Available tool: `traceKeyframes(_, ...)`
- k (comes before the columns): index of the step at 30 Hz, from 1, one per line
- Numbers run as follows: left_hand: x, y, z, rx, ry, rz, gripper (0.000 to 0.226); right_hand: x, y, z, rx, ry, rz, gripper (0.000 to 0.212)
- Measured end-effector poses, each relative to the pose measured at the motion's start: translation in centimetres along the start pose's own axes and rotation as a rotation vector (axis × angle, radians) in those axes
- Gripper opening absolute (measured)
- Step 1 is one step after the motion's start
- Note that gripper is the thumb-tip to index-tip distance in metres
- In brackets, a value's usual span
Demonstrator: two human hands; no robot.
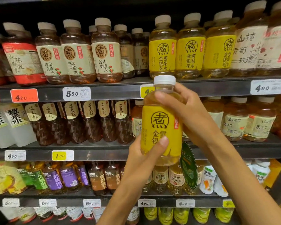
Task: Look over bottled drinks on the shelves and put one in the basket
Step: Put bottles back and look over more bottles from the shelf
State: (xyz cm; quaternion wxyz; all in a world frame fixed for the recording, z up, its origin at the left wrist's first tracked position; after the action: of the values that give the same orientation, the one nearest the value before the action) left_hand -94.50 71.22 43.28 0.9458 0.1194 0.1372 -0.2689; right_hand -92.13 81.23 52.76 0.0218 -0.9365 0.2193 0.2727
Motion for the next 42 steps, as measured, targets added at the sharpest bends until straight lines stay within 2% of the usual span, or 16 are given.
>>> traceKeyframes(2, -0.5, 0.2, 0.9, -0.028, 0.007, -0.017, 0.057, -1.2, 0.3, -0.3, -0.023, 0.048, 0.0, 0.037)
traceKeyframes(5, -1.9, -0.1, 2.4, -0.049, 0.019, -0.03, 0.071, -3.2, 1.0, -1.8, -0.078, 0.028, -0.053, 0.033)
traceKeyframes(8, -3.4, -0.1, 4.5, -0.092, 0.097, -0.063, 0.064, -5.1, 1.4, -3.6, -0.122, -0.05, -0.08, 0.038)
traceKeyframes(11, -5.1, -0.8, 7.3, -0.128, 0.239, 0.025, 0.057, -6.6, 1.8, -5.7, -0.137, -0.167, -0.055, 0.044)
traceKeyframes(15, -7.3, -2.2, 10.3, -0.164, 0.418, 0.17, 0.046, -8.1, 2.0, -7.9, -0.084, -0.35, 0.043, 0.036)
traceKeyframes(19, -9.1, -1.9, 10.7, -0.428, 0.471, 0.131, 0.082, -9.6, 2.6, -8.4, -0.021, -0.434, 0.102, 0.033)
traceKeyframes(21, -9.9, -1.9, 10.7, -0.531, 0.49, 0.148, 0.088, -10.3, 3.1, -8.3, 0.023, -0.449, 0.103, 0.032)
traceKeyframes(23, -10.6, -2.3, 10.8, -0.609, 0.513, 0.204, 0.087, -11.1, 3.5, -8.0, 0.083, -0.46, 0.097, 0.036)
traceKeyframes(26, -11.5, -3.0, 10.8, -0.724, 0.549, 0.292, 0.084, -12.1, 3.9, -7.4, 0.174, -0.483, 0.096, 0.056)
traceKeyframes(28, -11.8, -3.4, 10.5, -0.712, 0.561, 0.331, 0.082, -12.5, 4.1, -7.1, 0.24, -0.527, 0.121, 0.067)
traceKeyframes(32, -12.4, -3.8, 10.1, -0.718, 0.57, 0.435, 0.084, -12.8, 4.0, -6.9, 0.299, -0.659, 0.215, 0.074)
traceKeyframes(35, -12.7, -3.8, 10.2, -0.743, 0.592, 0.516, 0.082, -12.8, 3.6, -6.8, 0.332, -0.725, 0.286, 0.065)
traceKeyframes(38, -12.7, -3.9, 10.3, -0.726, 0.631, 0.586, 0.075, -12.9, 3.4, -6.7, 0.428, -0.763, 0.264, 0.048)
traceKeyframes(42, -13.3, -4.1, 10.1, -0.762, 0.646, 0.645, 0.084, -12.9, 2.6, -6.5, 0.599, -0.81, 0.259, 0.038)
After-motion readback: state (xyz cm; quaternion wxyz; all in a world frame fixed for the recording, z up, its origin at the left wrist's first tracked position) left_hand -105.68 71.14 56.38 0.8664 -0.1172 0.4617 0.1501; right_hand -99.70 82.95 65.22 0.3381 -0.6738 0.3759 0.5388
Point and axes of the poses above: each hand's wrist, its own x-axis away from the middle knuckle, its own y-axis out of the palm, z = x × y, the point moved 8 cm from there along -x, towards the middle knuckle, and after that the axes turned 11 degrees about z, right-handed, at the moved point
